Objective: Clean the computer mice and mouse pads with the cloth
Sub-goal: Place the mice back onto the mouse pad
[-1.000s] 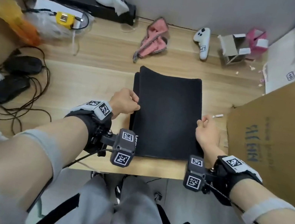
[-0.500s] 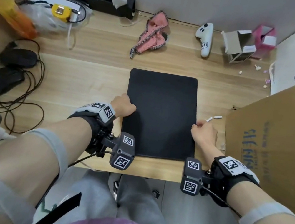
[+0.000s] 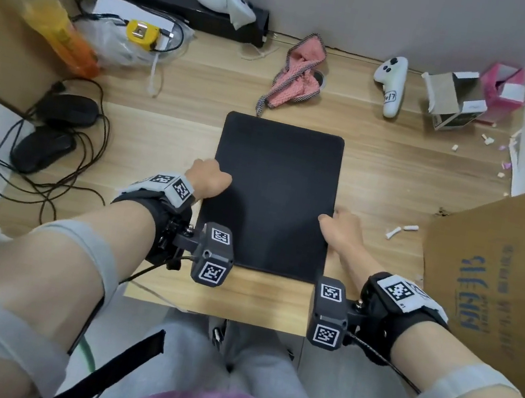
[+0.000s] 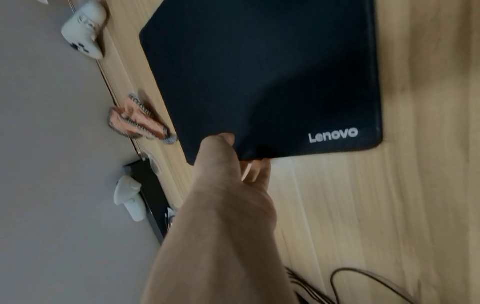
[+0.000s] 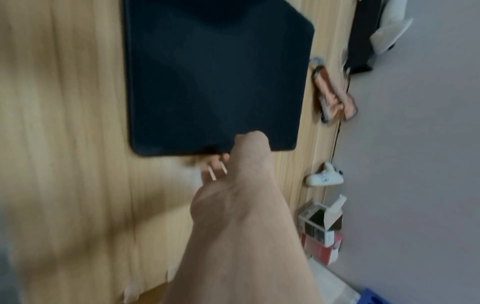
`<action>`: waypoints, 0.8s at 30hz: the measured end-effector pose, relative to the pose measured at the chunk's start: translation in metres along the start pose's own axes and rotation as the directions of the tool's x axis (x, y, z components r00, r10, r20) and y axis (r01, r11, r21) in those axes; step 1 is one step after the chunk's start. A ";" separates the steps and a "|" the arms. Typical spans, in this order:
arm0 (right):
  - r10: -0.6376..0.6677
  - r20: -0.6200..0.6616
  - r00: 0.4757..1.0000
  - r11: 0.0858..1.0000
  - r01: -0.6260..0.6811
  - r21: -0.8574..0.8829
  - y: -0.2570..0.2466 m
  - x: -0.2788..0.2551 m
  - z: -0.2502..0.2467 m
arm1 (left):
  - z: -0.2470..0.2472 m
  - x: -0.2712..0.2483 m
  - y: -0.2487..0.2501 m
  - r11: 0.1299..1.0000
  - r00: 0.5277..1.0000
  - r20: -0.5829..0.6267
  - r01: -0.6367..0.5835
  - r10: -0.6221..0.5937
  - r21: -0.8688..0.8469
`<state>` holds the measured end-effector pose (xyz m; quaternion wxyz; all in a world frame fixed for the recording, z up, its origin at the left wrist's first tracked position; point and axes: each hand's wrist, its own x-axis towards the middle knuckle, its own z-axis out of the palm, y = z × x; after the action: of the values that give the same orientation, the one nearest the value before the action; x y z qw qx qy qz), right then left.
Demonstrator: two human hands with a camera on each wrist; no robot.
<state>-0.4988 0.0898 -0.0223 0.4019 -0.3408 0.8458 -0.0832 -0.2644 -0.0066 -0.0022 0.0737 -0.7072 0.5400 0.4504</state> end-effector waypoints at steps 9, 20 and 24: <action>-0.288 -0.105 0.952 0.956 0.292 0.027 -0.080 -0.004 0.035 | -0.048 0.000 -0.057 0.995 0.994 -0.075 -0.081 0.077 -0.051; -0.198 0.129 0.972 0.978 0.187 0.089 -0.145 -0.021 0.113 | -0.145 0.007 -0.188 0.982 0.918 -0.390 0.132 -0.070 0.134; -0.199 0.192 0.961 0.977 0.179 0.118 -0.162 -0.026 0.133 | -0.167 0.025 -0.213 0.980 0.930 -0.355 0.154 -0.101 0.125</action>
<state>-0.3068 0.0024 -0.0272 0.4926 -0.4062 0.7589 -0.1281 0.0057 -0.0363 -0.0036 0.0595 -0.8014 0.5298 0.2711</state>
